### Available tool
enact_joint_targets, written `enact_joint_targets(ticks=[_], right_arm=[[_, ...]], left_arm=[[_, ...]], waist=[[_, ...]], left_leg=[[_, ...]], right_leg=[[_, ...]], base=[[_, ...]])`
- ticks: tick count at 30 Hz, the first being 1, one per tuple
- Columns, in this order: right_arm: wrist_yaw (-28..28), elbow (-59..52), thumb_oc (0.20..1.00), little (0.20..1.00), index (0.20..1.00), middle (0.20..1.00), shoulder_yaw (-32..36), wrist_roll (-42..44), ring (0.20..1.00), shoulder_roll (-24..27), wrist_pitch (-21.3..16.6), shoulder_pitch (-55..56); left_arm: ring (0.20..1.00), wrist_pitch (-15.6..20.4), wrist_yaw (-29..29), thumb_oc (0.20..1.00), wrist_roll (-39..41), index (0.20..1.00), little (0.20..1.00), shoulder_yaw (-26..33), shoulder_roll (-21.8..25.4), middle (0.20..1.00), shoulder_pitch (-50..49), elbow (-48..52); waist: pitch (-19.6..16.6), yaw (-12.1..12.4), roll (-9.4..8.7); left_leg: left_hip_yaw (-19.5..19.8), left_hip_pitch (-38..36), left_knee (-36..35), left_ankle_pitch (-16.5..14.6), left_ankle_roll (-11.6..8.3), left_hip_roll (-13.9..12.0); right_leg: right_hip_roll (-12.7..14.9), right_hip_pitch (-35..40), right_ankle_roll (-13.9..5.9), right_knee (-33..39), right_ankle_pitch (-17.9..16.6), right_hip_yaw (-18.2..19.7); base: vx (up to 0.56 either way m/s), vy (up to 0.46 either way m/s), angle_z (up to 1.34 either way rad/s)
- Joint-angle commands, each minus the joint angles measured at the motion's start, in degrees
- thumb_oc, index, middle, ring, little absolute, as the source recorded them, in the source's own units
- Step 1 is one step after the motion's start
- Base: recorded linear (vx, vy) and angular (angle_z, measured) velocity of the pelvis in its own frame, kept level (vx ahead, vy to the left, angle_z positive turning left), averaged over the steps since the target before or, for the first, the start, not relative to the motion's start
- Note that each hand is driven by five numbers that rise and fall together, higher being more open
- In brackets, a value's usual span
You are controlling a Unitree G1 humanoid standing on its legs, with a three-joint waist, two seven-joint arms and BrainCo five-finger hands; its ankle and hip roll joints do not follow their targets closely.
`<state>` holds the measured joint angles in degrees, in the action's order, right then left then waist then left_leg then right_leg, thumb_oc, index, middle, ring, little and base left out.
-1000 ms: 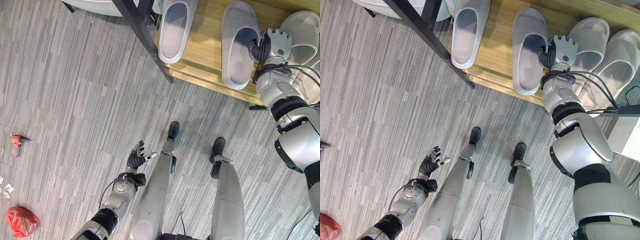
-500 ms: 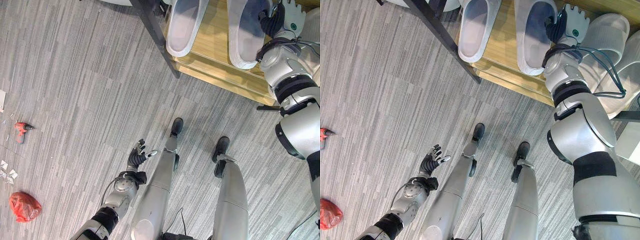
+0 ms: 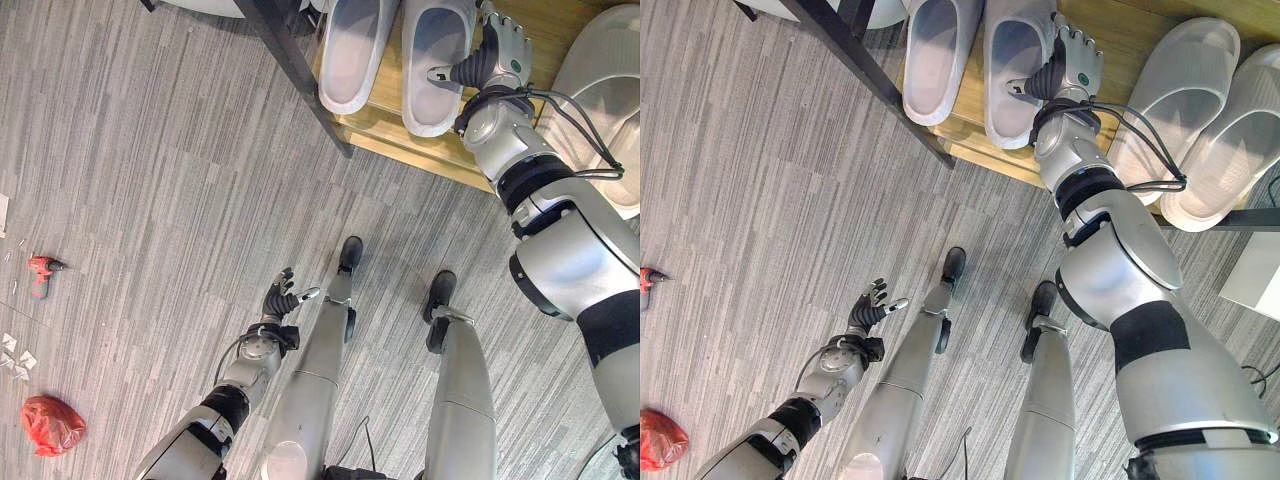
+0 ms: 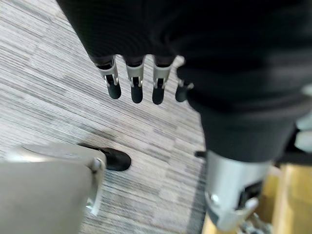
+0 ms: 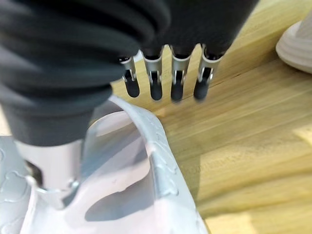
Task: Arrange the slippers neatly on the shoe rack.
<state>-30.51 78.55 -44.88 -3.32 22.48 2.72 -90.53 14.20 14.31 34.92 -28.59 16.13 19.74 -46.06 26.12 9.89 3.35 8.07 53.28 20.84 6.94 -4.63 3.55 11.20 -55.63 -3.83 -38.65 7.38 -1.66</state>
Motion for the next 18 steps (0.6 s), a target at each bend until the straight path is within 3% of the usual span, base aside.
enact_joint_targets(ticks=[1, 6, 8, 9, 10, 11, 12, 13, 18], right_arm=[[-1.90, -2.18, 1.000, 1.000, 1.000, 1.000, 0.07, 3.66, 1.000, 1.42, -2.57, -4.05], [-3.43, -6.83, 1.000, 1.000, 1.000, 1.000, 3.26, 6.02, 1.000, -0.07, -3.31, -1.91], [-6.51, -16.87, 1.000, 1.000, 1.000, 1.000, 9.71, 9.57, 1.000, -0.67, -5.25, 3.02], [-6.54, -16.99, 1.000, 1.000, 1.000, 1.000, 9.76, 9.53, 1.000, -0.64, -5.18, 3.12], [-7.97, -26.39, 1.000, 1.000, 1.000, 1.000, 15.83, 14.39, 1.000, -1.75, -8.95, 8.20], [-8.00, -26.61, 1.000, 1.000, 1.000, 1.000, 15.92, 14.33, 1.000, -1.71, -8.83, 8.40], [-8.53, -30.48, 1.000, 1.000, 1.000, 1.000, 18.93, 16.44, 1.000, -2.58, -11.16, 11.34], [-6.12, -35.69, 1.000, 1.000, 1.000, 1.000, 27.12, 28.80, 1.000, -7.35, -18.82, 17.23], [-2.79, -32.83, 1.000, 1.000, 1.000, 1.000, 29.32, 33.66, 1.000, -9.55, -20.52, 19.11]], left_arm=[[1.000, 0.47, 0.50, 1.000, 0.41, 1.000, 1.000, 2.17, 1.79, 1.000, -2.10, -1.53], [1.000, 0.41, 1.06, 1.000, 0.90, 1.000, 1.000, 2.69, 1.67, 1.000, -1.08, -2.74], [1.000, 0.21, 1.70, 1.000, 1.71, 1.000, 1.000, 3.31, 1.15, 1.000, 0.29, -3.39], [1.000, 0.21, 1.70, 1.000, 1.71, 1.000, 1.000, 3.28, 1.17, 1.000, 0.26, -3.38], [1.000, -0.26, 1.99, 1.000, 1.81, 1.000, 1.000, 3.49, 0.57, 1.000, 1.24, -3.95], [1.000, -0.26, 1.99, 1.000, 1.82, 1.000, 1.000, 3.43, 0.61, 1.000, 1.18, -3.95], [1.000, -0.37, 2.05, 1.000, 1.58, 1.000, 1.000, 3.29, 0.21, 1.000, 1.64, -4.48], [1.000, -0.56, 2.05, 1.000, 0.55, 1.000, 1.000, 3.00, -0.54, 1.000, 2.72, -6.43], [1.000, -0.15, 2.16, 1.000, 0.04, 1.000, 1.000, 2.29, -1.06, 1.000, 4.96, -7.85]], waist=[[0.45, -0.01, 0.18], [0.58, -0.97, -0.28], [0.55, -2.52, -0.47], [0.54, -2.49, -0.49], [0.76, -3.38, -0.38], [0.71, -3.32, -0.42], [0.82, -3.69, -0.31], [1.01, -4.20, 0.13], [1.07, -3.81, 0.51]], left_leg=[[-3.77, -0.61, 6.35, -8.61, 2.95, 1.89], [-4.14, -1.59, 5.87, -8.78, 3.07, 1.63], [-4.51, -2.16, 5.88, -9.13, 3.24, 1.47], [-4.51, -2.19, 5.87, -9.14, 3.24, 1.47], [-4.63, -2.51, 6.14, -9.46, 3.43, 1.33], [-4.64, -2.54, 6.15, -9.48, 3.43, 1.33], [-4.77, -2.69, 6.22, -9.63, 3.56, 1.35], [-4.87, -3.04, 6.35, -9.96, 3.84, 1.29], [-4.98, -3.11, 6.89, -10.15, 3.94, 0.90]], right_leg=[[-2.53, 6.72, -0.19, 8.87, -0.28, 2.05], [-2.85, 7.58, -0.16, 9.56, -0.48, 2.24], [-3.05, 8.35, -0.17, 10.06, -0.73, 2.69], [-3.05, 8.37, -0.17, 10.06, -0.72, 2.69], [-3.11, 8.58, -0.14, 9.95, -0.66, 2.86], [-3.10, 8.59, -0.14, 9.93, -0.64, 2.87], [-3.18, 8.74, -0.14, 9.91, -0.58, 3.00], [-3.26, 9.08, -0.16, 9.98, -0.41, 3.07], [-3.46, 9.13, -0.01, 9.55, -0.09, 3.33]], base=[[0.00, 0.025, -0.04], [-0.01, 0.023, -0.08], [0.01, 0.028, -0.08], [0.00, 0.000, 0.00], [0.01, 0.014, -0.05], [0.01, 0.025, -0.07], [0.01, 0.024, -0.11], [0.02, 0.023, -0.09], [0.00, -0.011, -0.11]])
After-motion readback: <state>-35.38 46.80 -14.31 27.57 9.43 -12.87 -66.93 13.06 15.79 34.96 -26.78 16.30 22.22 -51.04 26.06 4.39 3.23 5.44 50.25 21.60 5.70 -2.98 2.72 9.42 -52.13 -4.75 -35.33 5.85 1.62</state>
